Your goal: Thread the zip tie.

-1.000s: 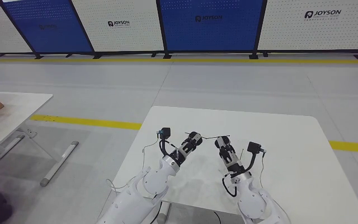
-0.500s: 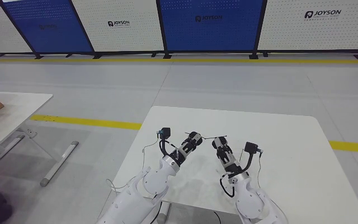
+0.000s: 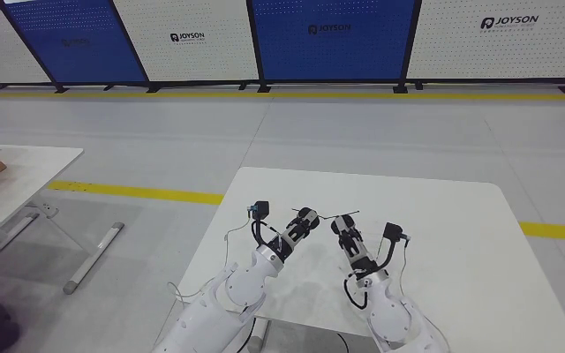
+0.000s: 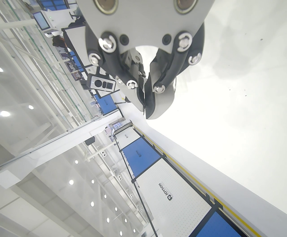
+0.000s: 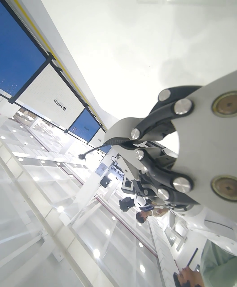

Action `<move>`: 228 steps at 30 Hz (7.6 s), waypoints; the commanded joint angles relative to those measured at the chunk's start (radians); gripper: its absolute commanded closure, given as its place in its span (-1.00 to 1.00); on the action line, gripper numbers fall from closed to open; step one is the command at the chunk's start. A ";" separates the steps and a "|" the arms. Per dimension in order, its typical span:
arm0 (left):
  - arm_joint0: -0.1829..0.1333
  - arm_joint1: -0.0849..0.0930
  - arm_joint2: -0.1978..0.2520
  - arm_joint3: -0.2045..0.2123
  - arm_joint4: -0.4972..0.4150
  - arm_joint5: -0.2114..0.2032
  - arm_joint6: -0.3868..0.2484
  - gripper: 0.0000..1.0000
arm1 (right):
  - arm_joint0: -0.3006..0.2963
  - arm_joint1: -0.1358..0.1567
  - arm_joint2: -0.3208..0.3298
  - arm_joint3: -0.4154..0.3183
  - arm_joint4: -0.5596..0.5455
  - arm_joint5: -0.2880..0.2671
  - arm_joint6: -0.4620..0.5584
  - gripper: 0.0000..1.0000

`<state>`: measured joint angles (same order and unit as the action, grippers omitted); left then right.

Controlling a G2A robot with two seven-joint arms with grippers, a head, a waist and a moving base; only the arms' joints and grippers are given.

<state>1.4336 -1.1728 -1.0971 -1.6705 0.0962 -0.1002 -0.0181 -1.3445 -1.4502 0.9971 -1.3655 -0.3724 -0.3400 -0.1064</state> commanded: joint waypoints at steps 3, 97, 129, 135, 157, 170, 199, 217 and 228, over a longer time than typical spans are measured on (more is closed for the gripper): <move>0.000 0.000 0.000 0.000 0.000 0.000 0.000 1.00 | 0.006 0.000 -0.005 0.001 0.023 0.000 0.014 1.00; 0.000 -0.030 -0.013 0.017 0.001 -0.022 -0.002 1.00 | -0.034 0.004 0.001 -0.044 -0.176 0.000 -0.063 0.50; 0.009 -0.037 -0.014 0.004 0.031 -0.020 -0.014 1.00 | -0.016 -0.001 0.021 -0.041 -0.172 0.006 -0.039 1.00; 0.016 -0.037 -0.026 -0.007 -0.002 -0.030 -0.041 1.00 | -0.005 -0.003 0.021 -0.031 -0.149 0.000 -0.020 1.00; 0.040 -0.034 -0.057 -0.033 -0.029 -0.053 -0.073 1.00 | 0.021 -0.008 0.007 0.007 -0.125 0.000 -0.001 1.00; 0.029 -0.039 -0.045 -0.021 -0.012 -0.040 -0.061 1.00 | 0.030 -0.007 -0.003 0.014 -0.115 0.000 0.009 1.00; 0.010 -0.051 -0.019 -0.001 0.047 0.013 -0.006 1.00 | 0.000 0.012 0.019 -0.033 -0.124 0.000 -0.013 1.00; 0.017 -0.053 -0.029 -0.007 0.037 0.002 -0.016 1.00 | 0.008 0.006 0.023 -0.012 -0.127 0.006 -0.001 1.00; 0.014 -0.057 -0.028 -0.007 0.039 0.008 -0.013 1.00 | -0.001 0.006 0.031 -0.023 -0.129 0.002 0.001 1.00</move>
<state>1.4475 -1.2291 -1.1248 -1.6778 0.1348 -0.0925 -0.0311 -1.3450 -1.4443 1.0280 -1.3877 -0.5004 -0.3366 -0.1026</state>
